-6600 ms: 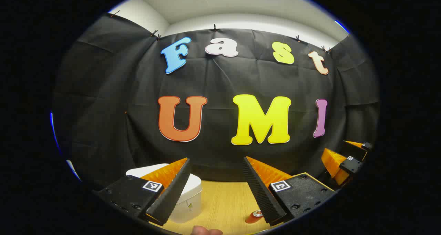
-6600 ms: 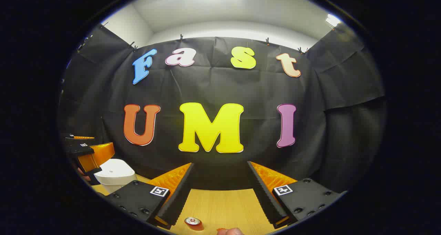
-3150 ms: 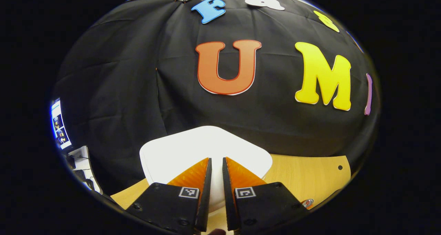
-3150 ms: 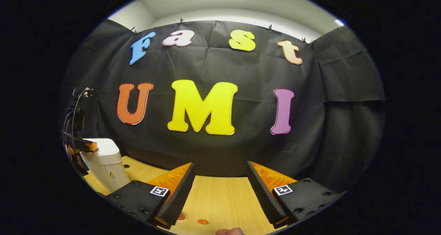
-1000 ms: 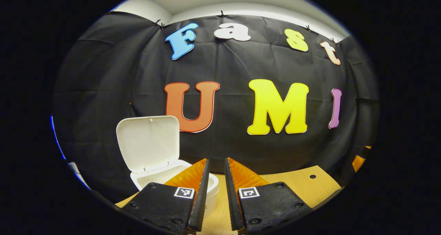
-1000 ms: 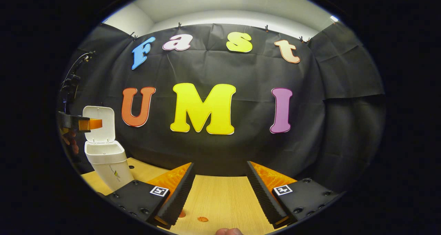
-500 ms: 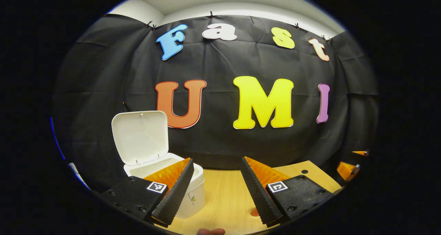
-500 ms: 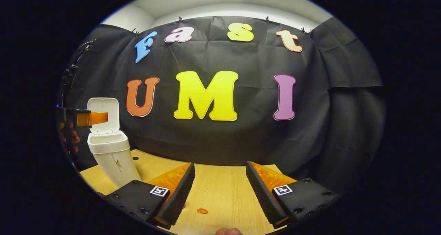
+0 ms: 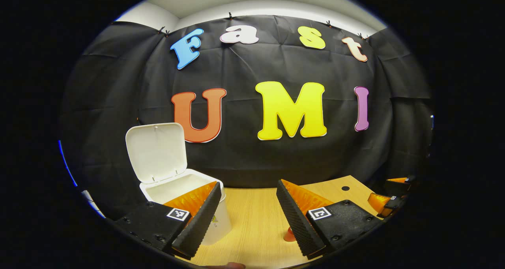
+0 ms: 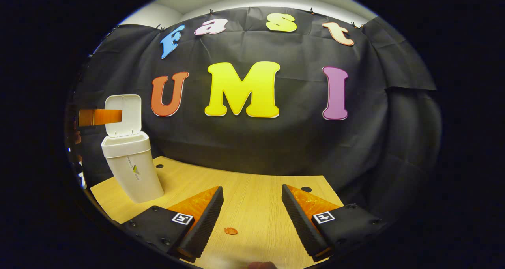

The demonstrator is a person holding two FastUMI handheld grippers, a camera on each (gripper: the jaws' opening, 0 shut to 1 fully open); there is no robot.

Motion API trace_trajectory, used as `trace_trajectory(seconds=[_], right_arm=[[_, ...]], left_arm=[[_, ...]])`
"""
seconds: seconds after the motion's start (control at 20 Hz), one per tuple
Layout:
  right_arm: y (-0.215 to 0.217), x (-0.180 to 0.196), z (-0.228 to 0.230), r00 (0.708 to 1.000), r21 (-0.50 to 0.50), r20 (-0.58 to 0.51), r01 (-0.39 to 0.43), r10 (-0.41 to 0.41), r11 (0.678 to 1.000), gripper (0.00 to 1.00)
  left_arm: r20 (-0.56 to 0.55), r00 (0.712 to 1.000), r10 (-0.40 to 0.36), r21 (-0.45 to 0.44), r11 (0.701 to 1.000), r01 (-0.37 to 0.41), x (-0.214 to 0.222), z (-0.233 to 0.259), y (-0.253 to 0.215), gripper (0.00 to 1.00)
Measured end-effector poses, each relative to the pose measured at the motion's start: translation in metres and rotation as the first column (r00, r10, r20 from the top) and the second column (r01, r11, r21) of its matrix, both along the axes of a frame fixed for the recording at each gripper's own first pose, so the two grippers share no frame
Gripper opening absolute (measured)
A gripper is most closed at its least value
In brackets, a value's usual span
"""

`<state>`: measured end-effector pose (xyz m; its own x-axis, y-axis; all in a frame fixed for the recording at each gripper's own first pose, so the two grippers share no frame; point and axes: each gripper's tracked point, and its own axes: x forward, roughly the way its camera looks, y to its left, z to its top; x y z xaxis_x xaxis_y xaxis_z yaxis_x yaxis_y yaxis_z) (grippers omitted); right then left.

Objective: Press the lid of the desktop garbage bin to open it, pick up the crumpled paper on the desktop and throw it into the bin, then pick up the pop can on the desktop and drop it into the bin, and finally close the garbage bin lid.

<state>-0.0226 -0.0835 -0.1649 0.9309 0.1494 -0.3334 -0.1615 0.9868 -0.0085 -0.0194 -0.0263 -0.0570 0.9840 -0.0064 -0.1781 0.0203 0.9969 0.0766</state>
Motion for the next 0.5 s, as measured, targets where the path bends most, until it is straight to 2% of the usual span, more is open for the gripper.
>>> trace_trajectory(seconds=[0.3,0.5], right_arm=[[0.007,-0.006,-0.059,0.992,-0.013,-0.104,-0.076,0.074,0.997,0.94],[0.017,-0.005,-0.097,0.976,-0.025,-0.176,-0.135,0.129,0.991,0.94]], left_arm=[[-0.048,0.998,0.045,0.013,0.999,-0.044,-0.017,-0.012,0.003,0.94],[-0.073,0.995,0.071,0.023,0.997,-0.07,-0.025,-0.018,0.008,0.94]])
